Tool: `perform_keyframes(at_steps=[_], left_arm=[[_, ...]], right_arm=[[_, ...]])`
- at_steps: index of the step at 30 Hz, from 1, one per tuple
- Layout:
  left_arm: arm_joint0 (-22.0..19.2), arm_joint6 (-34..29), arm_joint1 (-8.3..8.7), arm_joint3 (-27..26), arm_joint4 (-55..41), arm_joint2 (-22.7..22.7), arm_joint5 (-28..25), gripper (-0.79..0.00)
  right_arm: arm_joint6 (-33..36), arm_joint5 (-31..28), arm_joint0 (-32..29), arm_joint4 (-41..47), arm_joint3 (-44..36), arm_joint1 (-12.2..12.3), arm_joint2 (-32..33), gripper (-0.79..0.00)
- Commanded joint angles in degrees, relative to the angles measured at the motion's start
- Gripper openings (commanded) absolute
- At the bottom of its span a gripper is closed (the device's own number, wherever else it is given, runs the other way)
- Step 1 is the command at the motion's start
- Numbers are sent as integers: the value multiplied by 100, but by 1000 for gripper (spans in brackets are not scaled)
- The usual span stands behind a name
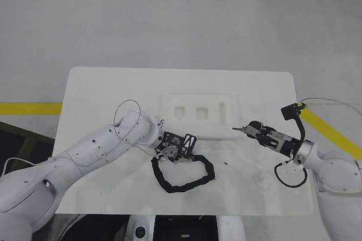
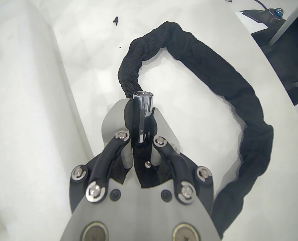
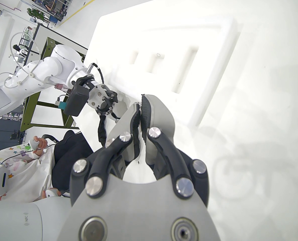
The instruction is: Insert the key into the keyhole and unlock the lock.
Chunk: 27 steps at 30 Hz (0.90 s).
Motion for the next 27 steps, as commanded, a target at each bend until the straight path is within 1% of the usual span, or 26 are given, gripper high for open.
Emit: perform_keyframes(at_steps=[1, 7, 9, 12, 15, 19, 23, 24, 26, 27], left_arm=[[-1, 7, -8, 23, -24, -6, 0, -785], [16, 238, 15, -50, -5, -70, 0, -785], [61, 369, 54, -112, 64, -142, 21, -785], [202, 605, 154, -303, 271, -271, 226, -785], [404, 864, 308, -578, 560, -430, 546, -785], [788, 1245, 599, -1016, 976, -721, 1045, -785], [1172, 1579, 853, -1256, 1100, -1048, 1461, -785], [1311, 1753, 938, -1302, 1097, -1181, 1603, -785], [1480, 1963, 1037, -1326, 1099, -1341, 1762, -785], [1596, 2164, 1106, -1344, 1091, -1466, 1864, -785]], right_arm=[[0, 0, 0, 0, 0, 0, 0, -785], [0, 0, 0, 0, 0, 0, 0, -785], [0, 0, 0, 0, 0, 0, 0, -785], [0, 0, 0, 0, 0, 0, 0, -785], [0, 0, 0, 0, 0, 0, 0, -785], [-70, 11, -50, -18, -47, 0, -68, -785], [93, 27, -140, -16, -270, 23, -192, -785], [182, 69, -186, -39, -391, 34, -231, -785], [287, 174, -253, -57, -567, 48, -259, -785], [319, 273, -319, -69, -757, 56, -267, -785]])
